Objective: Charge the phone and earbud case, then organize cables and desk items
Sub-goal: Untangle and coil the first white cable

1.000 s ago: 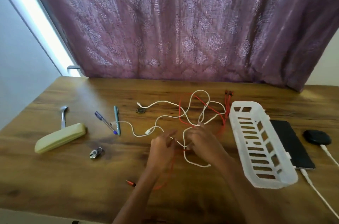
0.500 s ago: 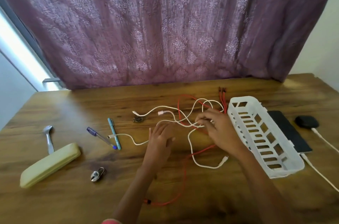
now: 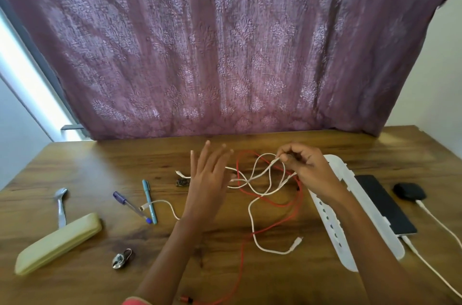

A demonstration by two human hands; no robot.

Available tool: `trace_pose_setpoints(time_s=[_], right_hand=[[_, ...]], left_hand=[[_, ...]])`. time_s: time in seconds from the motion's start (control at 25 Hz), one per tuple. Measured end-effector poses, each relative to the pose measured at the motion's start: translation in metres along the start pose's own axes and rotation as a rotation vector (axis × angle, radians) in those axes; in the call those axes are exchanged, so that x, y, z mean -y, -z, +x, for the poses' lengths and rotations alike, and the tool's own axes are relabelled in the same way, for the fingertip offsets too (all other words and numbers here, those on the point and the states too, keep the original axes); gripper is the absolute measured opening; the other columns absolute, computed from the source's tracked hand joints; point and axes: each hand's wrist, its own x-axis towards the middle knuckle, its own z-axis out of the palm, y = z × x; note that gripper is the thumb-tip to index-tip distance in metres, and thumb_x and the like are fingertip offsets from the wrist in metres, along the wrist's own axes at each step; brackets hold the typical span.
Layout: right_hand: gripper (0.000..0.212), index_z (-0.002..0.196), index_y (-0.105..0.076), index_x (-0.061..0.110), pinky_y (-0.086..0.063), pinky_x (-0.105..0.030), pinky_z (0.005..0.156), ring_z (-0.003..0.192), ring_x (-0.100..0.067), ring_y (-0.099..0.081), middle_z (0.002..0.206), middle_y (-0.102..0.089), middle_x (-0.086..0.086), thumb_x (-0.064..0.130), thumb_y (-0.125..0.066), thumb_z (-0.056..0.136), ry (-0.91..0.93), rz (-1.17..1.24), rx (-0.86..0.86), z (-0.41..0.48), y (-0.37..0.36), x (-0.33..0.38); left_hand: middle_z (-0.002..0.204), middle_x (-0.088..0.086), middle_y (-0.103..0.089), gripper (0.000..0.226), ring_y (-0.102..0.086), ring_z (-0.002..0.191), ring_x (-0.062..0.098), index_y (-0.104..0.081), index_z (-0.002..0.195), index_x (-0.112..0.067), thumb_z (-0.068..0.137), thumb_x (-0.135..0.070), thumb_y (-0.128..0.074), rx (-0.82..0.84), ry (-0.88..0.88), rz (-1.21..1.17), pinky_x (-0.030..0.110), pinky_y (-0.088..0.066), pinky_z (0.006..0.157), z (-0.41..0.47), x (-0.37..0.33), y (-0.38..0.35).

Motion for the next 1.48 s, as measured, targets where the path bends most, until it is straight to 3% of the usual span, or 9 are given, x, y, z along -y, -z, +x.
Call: trace_pose_setpoints(time_s=[0.12,0.28,0.44,0.56,0.76,1.0,1.16,1.32,1.48], right_hand=[[0.025,0.076,-0.063,0.019,-0.044,-0.011,0.067,0.068,0.003,-0.053,0.066,-0.061,0.015,0.0,-0.054,0.088,-0.024,0.123,-0.095,0.004,0.0,-0.001],[0.023,0.078,-0.063,0.017,-0.042,-0.015,0.061,0.058,-0.004,-0.046,0.06,-0.053,0.01,0.003,-0.05,0.091,-0.074,0.302,-0.169,0.012,0.001,-0.005],[0.019,0.078,-0.062,0.017,-0.041,-0.017,0.056,0.054,-0.005,-0.045,0.065,-0.053,0.002,0.008,-0.052,0.092,-0.137,0.361,-0.236,0.022,-0.006,-0.008],[0.015,0.079,-0.062,0.021,-0.042,-0.02,0.058,0.059,-0.009,-0.049,0.068,-0.058,0.002,0.015,-0.056,0.091,-0.112,0.187,-0.392,0.027,-0.009,-0.015],[0.019,0.103,-0.068,0.01,-0.037,-0.019,0.068,0.078,-0.016,-0.059,0.091,-0.07,-0.006,0.011,-0.053,0.092,0.047,-0.377,-0.414,0.029,-0.016,-0.031],[0.025,0.11,-0.067,0.018,-0.05,-0.028,0.063,0.079,-0.02,-0.066,0.1,-0.067,-0.002,0.011,-0.055,0.089,0.177,-0.733,-0.155,0.004,-0.032,-0.037],[0.025,0.086,-0.073,0.025,-0.041,-0.017,0.038,0.049,-0.008,-0.058,0.07,-0.061,0.007,0.027,-0.049,0.078,0.493,-0.942,-0.016,-0.016,-0.037,-0.032],[0.021,0.08,-0.072,0.019,-0.038,-0.02,0.038,0.053,-0.01,-0.053,0.066,-0.057,0.003,0.009,-0.057,0.071,0.708,-1.013,0.003,-0.029,-0.027,-0.01],[0.011,0.079,-0.07,0.019,-0.042,-0.024,0.038,0.058,-0.012,-0.055,0.07,-0.059,0.001,0.015,-0.062,0.075,0.788,-0.996,-0.011,-0.021,-0.012,0.009]], left_hand=[[0.117,0.005,-0.063,0.035,-0.047,0.122,0.023,-0.061,0.116,-0.015,0.087,-0.029,-0.047,0.189,0.063,-0.175,0.055,-0.031,0.106,-0.011,0.0,-0.008],[0.113,0.003,-0.06,0.041,-0.057,0.105,0.016,-0.059,0.122,-0.02,0.082,-0.013,-0.065,0.309,0.143,-0.319,0.029,-0.046,0.091,-0.014,-0.014,-0.012],[0.095,-0.003,-0.066,0.019,-0.056,0.078,-0.006,-0.072,0.098,-0.015,0.08,-0.01,-0.067,0.343,0.151,-0.367,0.002,-0.038,0.072,-0.007,-0.038,-0.006],[0.078,-0.006,-0.065,0.011,-0.055,0.071,-0.012,-0.066,0.087,-0.008,0.085,-0.001,-0.058,0.389,0.25,-0.498,0.003,-0.038,0.067,-0.003,-0.055,0.004],[0.07,-0.006,-0.066,0.024,-0.064,0.079,0.01,-0.059,0.096,-0.011,0.093,0.004,-0.041,0.225,0.58,-1.257,0.021,-0.051,0.076,0.018,-0.075,0.027],[0.109,0.015,-0.068,0.021,-0.067,0.099,0.023,-0.053,0.093,-0.003,0.093,0.006,-0.034,0.045,0.719,-1.78,0.029,-0.053,0.088,0.044,-0.07,0.051],[0.117,0.019,-0.063,0.023,-0.062,0.109,0.023,-0.046,0.087,-0.008,0.096,0.004,-0.03,0.009,0.681,-1.565,0.029,-0.051,0.093,0.049,-0.056,0.044],[0.108,0.015,-0.068,0.019,-0.065,0.095,0.011,-0.048,0.101,-0.011,0.097,0.001,-0.034,0.118,0.582,-1.041,0.028,-0.048,0.085,0.036,-0.052,0.03],[0.092,0.013,-0.068,0.023,-0.063,0.084,0.013,-0.056,0.102,-0.021,0.094,-0.003,-0.043,0.278,0.431,-0.874,0.028,-0.05,0.074,0.023,-0.06,0.018]])
